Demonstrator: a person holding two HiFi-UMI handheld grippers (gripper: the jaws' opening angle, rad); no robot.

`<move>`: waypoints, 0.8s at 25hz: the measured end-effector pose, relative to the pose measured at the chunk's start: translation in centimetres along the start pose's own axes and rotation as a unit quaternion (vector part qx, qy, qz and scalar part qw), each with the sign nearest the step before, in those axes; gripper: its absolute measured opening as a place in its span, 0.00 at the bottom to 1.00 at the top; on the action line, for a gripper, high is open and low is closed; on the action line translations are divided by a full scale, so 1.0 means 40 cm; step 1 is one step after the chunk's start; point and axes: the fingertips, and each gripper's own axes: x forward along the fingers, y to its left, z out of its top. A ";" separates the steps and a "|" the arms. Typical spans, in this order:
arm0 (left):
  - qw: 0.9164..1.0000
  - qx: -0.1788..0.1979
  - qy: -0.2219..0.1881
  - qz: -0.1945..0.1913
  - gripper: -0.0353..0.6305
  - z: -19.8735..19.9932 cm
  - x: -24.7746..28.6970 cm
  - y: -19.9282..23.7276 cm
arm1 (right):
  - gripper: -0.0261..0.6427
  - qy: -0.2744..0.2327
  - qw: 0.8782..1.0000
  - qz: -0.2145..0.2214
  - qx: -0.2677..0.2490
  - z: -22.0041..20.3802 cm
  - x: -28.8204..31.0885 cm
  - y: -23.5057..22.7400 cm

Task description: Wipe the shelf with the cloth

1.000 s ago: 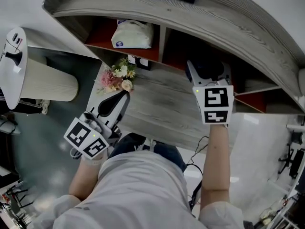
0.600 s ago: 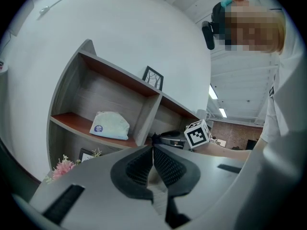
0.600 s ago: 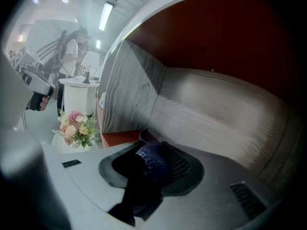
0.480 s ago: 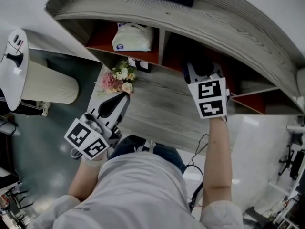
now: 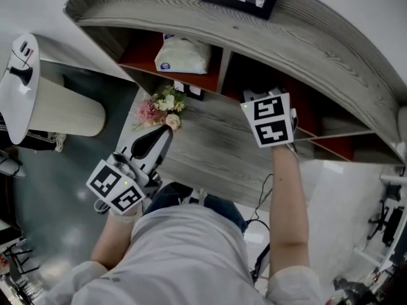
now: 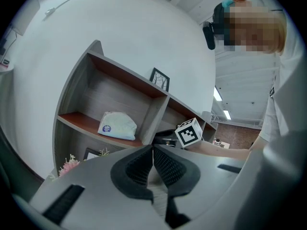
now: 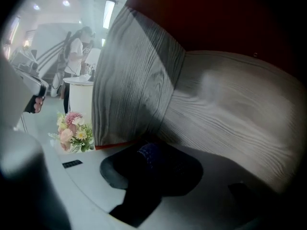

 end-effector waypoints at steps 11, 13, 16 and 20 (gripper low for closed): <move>1.000 -0.002 -0.003 -0.020 0.08 0.005 0.052 -0.022 | 0.19 0.032 0.999 0.006 -0.016 0.018 0.058 -0.005; 1.000 -0.002 -0.003 -0.026 0.08 0.007 0.066 -0.031 | 0.19 0.029 0.999 -0.004 -0.014 0.014 0.046 -0.013; 0.999 0.001 -0.002 -0.036 0.08 0.009 0.085 -0.045 | 0.19 0.031 0.999 -0.010 0.005 -0.004 0.032 -0.029; 0.999 0.004 0.001 -0.050 0.08 0.008 0.104 -0.064 | 0.19 0.043 0.999 -0.017 0.023 -0.027 0.008 -0.058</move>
